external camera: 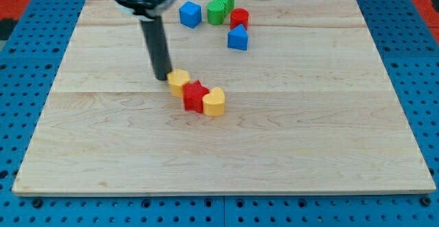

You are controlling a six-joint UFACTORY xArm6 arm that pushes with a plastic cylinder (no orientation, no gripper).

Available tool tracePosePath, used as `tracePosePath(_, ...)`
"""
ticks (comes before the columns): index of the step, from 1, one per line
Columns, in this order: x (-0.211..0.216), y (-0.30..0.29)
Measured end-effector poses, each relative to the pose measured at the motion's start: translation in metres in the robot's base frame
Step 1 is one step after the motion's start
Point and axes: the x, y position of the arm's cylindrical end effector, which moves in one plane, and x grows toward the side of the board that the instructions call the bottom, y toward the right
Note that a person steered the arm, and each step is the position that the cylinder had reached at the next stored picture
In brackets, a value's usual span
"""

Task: Place your arm above the red circle

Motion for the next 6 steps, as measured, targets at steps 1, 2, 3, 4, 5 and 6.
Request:
tracePosePath(1,-0.032,-0.008)
tracePosePath(2,-0.057,0.096)
tracePosePath(3,-0.01,0.192)
tracePosePath(4,-0.088,0.263)
tracePosePath(5,-0.187,0.226)
tracePosePath(6,-0.213,0.143)
